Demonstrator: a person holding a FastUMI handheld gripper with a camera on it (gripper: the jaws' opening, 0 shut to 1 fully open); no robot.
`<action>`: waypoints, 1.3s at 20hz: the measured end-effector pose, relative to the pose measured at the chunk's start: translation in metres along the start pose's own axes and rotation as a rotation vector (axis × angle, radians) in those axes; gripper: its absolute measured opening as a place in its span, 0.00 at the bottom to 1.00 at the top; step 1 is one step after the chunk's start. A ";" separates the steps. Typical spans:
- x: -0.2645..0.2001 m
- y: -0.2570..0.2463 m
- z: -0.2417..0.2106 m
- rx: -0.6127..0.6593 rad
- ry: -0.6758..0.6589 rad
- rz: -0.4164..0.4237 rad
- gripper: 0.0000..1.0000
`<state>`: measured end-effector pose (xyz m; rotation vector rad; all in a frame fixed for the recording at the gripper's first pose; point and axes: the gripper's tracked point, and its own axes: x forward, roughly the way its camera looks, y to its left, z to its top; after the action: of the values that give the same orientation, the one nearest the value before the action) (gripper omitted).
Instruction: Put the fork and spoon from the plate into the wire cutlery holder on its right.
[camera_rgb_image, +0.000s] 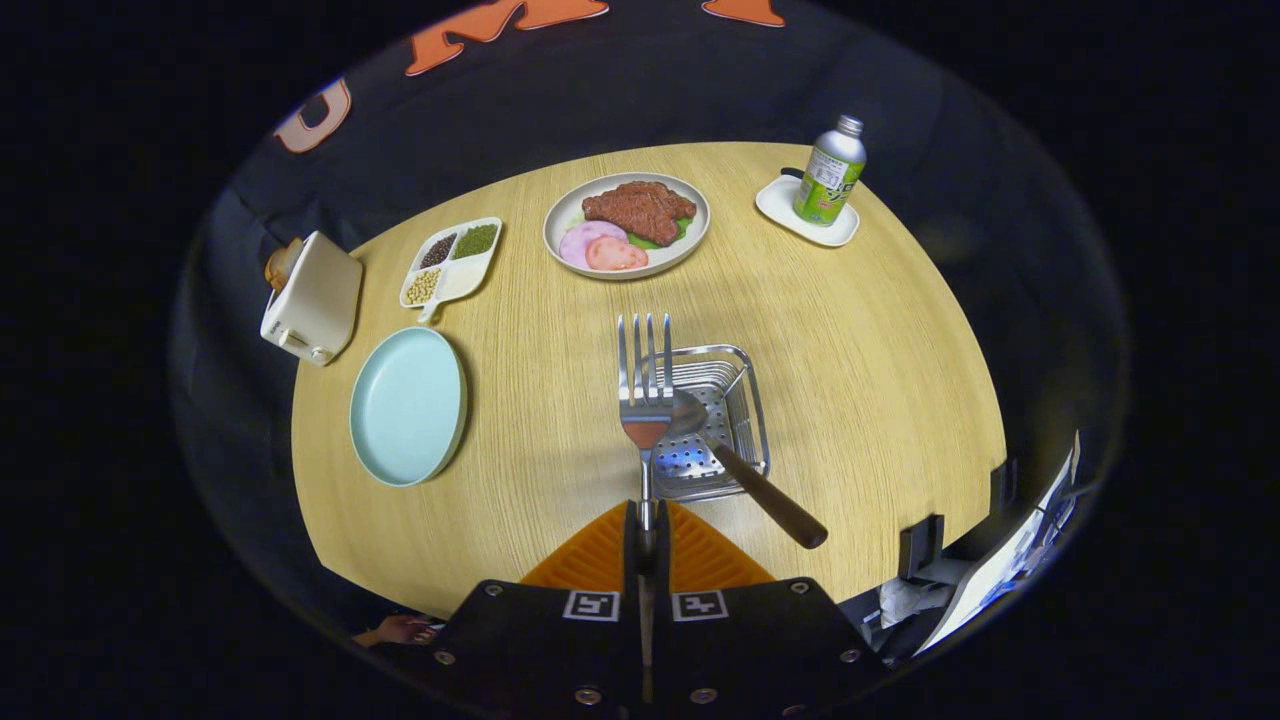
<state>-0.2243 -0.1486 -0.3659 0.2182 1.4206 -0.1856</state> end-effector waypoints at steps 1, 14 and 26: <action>0.001 -0.004 0.000 0.001 0.001 -0.006 0.06; -0.075 -0.008 0.111 -0.004 -0.499 0.109 0.57; -0.241 -0.024 0.222 -0.035 -1.210 0.033 0.93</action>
<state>-0.0521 -0.2305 -0.0979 0.0638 0.2177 -0.2094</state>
